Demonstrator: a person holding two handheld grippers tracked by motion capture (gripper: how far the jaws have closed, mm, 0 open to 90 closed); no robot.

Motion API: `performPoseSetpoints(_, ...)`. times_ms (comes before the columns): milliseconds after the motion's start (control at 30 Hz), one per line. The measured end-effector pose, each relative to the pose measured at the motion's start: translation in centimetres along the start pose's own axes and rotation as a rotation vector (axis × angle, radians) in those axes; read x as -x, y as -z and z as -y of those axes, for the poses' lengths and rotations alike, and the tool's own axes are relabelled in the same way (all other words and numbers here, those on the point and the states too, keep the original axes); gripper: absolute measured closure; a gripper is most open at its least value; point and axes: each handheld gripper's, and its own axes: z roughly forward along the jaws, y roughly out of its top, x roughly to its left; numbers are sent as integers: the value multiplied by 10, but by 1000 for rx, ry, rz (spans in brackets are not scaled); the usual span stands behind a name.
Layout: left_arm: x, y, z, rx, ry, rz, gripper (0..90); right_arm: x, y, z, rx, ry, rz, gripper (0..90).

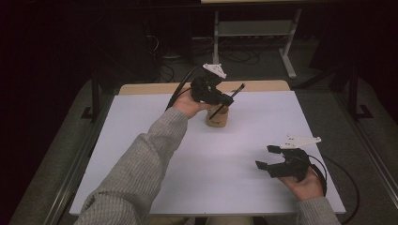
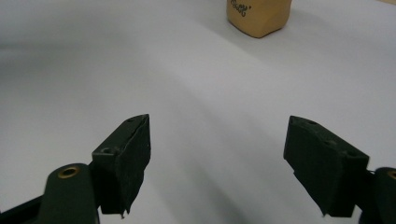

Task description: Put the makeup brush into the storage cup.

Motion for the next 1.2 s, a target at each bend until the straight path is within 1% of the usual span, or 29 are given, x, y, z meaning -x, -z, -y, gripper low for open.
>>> performPoseSetpoints(33,-5,-1,-2,2,17,-4,835,1,1,0,3,-2,0,216)
performPoseSetpoints(133,-9,-1,-4,3,14,-10,836,1,0,0,5,0,0,214)
performPoseSetpoints(167,-10,-2,-6,15,19,-11,836,1,0,0,6,1,0,214)
performPoseSetpoints(200,-12,-2,-7,19,15,-12,835,1,0,0,7,2,-1,213)
performPoseSetpoints(300,-16,-4,-11,29,23,-23,836,1,0,-1,7,1,-5,212)
performPoseSetpoints(367,-22,-7,-14,37,34,-20,836,1,0,-1,11,2,-6,212)
performPoseSetpoints(433,-24,-7,-16,39,35,-24,836,1,0,-1,11,3,-6,212)
performPoseSetpoints(533,-28,-10,-20,47,41,-22,836,2,0,-1,14,2,-7,212)
performPoseSetpoints(567,-30,-11,-22,46,44,-14,836,2,0,-1,14,3,-8,212)
performPoseSetpoints(600,-31,-12,-24,49,47,-17,836,2,-1,-1,15,2,-11,212)
performPoseSetpoints(667,-34,-12,-30,71,52,-18,837,1,-3,-1,10,-1,-18,212)
performPoseSetpoints(733,-37,-12,-35,74,55,-25,836,1,-5,-1,9,4,-21,212)
performPoseSetpoints(767,-40,-13,-39,76,61,-39,837,1,-5,-1,8,4,-22,212)
performPoseSetpoints(800,-40,-13,-39,76,61,-39,836,1,-5,-1,8,4,-22,212)
performPoseSetpoints(833,-44,-14,-41,80,68,-50,836,2,-4,-1,12,1,-20,211)
performPoseSetpoints(867,-44,-14,-41,80,68,-50,836,2,-4,-1,12,1,-20,211)
performPoseSetpoints(933,-48,-15,-40,87,77,-61,836,3,-3,-1,15,-2,-19,210)
performPoseSetpoints(967,-52,-16,-38,102,93,-62,836,4,-2,0,18,-5,-17,210)
performPoseSetpoints(1000,-54,-17,-37,104,106,-62,836,4,-2,0,19,-7,-16,211)
performPoseSetpoints(1033,-54,-17,-37,104,106,-62,836,4,-2,0,19,-7,-16,211)
performPoseSetpoints(1067,-57,-19,-35,100,115,-64,836,5,-2,0,22,-9,-15,211)
performPoseSetpoints(1100,-59,-22,-33,89,118,-70,835,5,-1,1,23,-12,-16,210)
performPoseSetpoints(1200,-62,-25,-31,91,122,-73,835,6,0,1,26,-11,-14,210)
